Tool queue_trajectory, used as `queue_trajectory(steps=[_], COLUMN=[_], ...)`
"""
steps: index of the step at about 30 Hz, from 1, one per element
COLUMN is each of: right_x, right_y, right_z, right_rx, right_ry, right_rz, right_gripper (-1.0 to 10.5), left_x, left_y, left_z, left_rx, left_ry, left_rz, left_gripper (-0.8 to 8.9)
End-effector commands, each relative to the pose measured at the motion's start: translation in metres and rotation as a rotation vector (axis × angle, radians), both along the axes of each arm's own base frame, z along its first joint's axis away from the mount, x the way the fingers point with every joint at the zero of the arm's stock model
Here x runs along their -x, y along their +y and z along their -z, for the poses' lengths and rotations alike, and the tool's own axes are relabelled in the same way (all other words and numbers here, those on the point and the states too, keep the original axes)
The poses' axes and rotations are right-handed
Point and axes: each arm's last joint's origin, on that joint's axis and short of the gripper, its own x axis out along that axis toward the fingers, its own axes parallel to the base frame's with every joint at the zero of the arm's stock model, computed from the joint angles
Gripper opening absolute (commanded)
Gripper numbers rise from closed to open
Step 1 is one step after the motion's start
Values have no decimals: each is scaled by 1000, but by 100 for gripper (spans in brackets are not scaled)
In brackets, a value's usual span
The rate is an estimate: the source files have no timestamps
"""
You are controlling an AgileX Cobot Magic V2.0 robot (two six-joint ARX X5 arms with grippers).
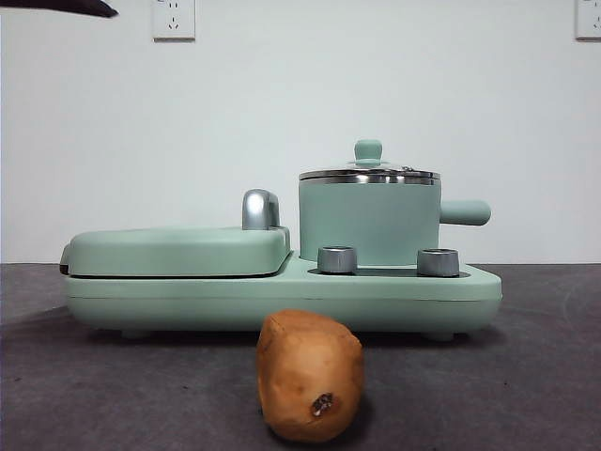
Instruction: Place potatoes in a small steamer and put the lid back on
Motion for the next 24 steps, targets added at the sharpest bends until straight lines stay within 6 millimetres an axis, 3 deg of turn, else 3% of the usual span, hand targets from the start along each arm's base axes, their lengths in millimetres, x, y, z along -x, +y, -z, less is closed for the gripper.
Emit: queue_trajectory(steps=[1,15,24], right_x=[1,1,1], right_y=[0,0,0], right_z=[-5,-5,-5], right_rx=[-13,-16,-16], right_ry=[-8,3,3], right_rz=[2,3,3], right_gripper=[492,492,492], left_x=[-5,-43,-88], left_y=[-8,-63,-118], left_z=[-9,-35,-48], left_rx=[-4,-127,-298], left_ry=[-40,-96,-170], left_rz=[40,120,103], left_gripper=[446,445,444])
